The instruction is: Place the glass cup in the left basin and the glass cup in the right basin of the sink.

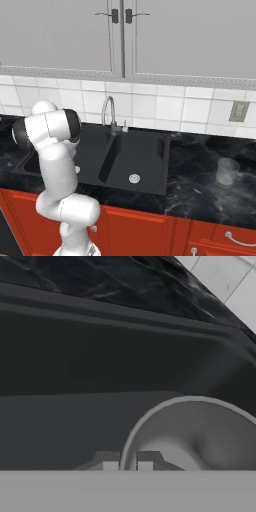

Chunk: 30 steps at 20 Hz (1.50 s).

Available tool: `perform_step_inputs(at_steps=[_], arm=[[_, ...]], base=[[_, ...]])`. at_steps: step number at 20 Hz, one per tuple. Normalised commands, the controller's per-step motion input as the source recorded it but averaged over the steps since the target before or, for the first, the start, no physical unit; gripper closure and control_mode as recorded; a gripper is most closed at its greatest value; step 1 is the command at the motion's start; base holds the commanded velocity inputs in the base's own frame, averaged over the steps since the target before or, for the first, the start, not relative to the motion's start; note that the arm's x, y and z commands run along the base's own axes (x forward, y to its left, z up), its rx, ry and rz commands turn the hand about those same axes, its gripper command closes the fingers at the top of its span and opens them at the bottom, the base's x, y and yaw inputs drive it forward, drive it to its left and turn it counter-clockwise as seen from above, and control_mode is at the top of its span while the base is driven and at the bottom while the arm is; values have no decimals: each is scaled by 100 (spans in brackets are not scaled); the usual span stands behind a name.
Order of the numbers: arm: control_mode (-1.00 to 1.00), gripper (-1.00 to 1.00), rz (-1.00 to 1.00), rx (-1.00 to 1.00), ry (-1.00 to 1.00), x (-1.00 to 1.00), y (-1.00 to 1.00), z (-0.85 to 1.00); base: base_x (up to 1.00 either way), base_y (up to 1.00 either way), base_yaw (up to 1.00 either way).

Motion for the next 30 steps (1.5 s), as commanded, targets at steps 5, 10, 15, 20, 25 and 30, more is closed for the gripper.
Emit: perform_step_inputs(at_steps=[5,10,15,20,25,30], arm=[[-100,100,2,0,0,39,18,-46],[-100,100,3,-2,0,29,31,-49],[-100,100,1,-7,0,22,31,-42],[-100,100,0,-11,0,24,27,-42],[-100,100,0,-10,0,26,24,-44],[-100,-100,0,-9,0,27,24,-47]], base=[[0,0,0],[0,0,0],[0,0,0],[0,0,0],[0,0,0],[0,0,0]])
